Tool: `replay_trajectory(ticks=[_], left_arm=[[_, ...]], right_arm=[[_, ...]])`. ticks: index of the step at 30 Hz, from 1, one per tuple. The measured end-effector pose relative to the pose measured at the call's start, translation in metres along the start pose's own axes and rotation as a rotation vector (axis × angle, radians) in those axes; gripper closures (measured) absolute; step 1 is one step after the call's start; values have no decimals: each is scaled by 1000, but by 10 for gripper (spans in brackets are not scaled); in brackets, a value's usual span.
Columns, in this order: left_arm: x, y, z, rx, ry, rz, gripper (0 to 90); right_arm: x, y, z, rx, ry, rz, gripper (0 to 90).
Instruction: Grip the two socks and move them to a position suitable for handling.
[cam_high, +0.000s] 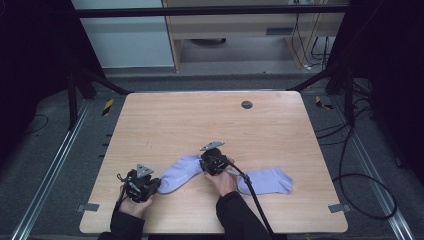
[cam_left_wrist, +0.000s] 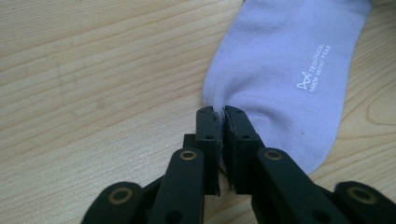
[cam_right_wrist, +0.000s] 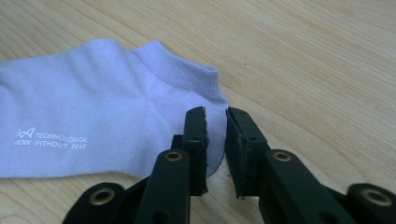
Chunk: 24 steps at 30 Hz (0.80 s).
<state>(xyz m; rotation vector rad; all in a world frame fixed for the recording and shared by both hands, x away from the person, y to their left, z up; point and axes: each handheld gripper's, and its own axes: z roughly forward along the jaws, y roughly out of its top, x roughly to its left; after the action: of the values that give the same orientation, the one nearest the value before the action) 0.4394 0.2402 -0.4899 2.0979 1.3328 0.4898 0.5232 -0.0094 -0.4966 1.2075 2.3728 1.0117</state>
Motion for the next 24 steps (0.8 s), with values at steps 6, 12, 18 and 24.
replay_trajectory(ticks=[6, 12, 18, 24], left_arm=[[2, 2, -1, -9, 8, -7, 872], [11, 8, -9, -74, 35, -32, 873], [25, 16, -4, -93, 71, -40, 871], [34, 18, 1, -93, 100, -52, 872]], right_arm=[[3, 0, -1, 11, 13, 21, 888], [3, 0, -11, -31, 51, 30, 888], [22, -5, -23, -74, 100, 28, 886], [30, -14, -25, -57, 130, 28, 883]])
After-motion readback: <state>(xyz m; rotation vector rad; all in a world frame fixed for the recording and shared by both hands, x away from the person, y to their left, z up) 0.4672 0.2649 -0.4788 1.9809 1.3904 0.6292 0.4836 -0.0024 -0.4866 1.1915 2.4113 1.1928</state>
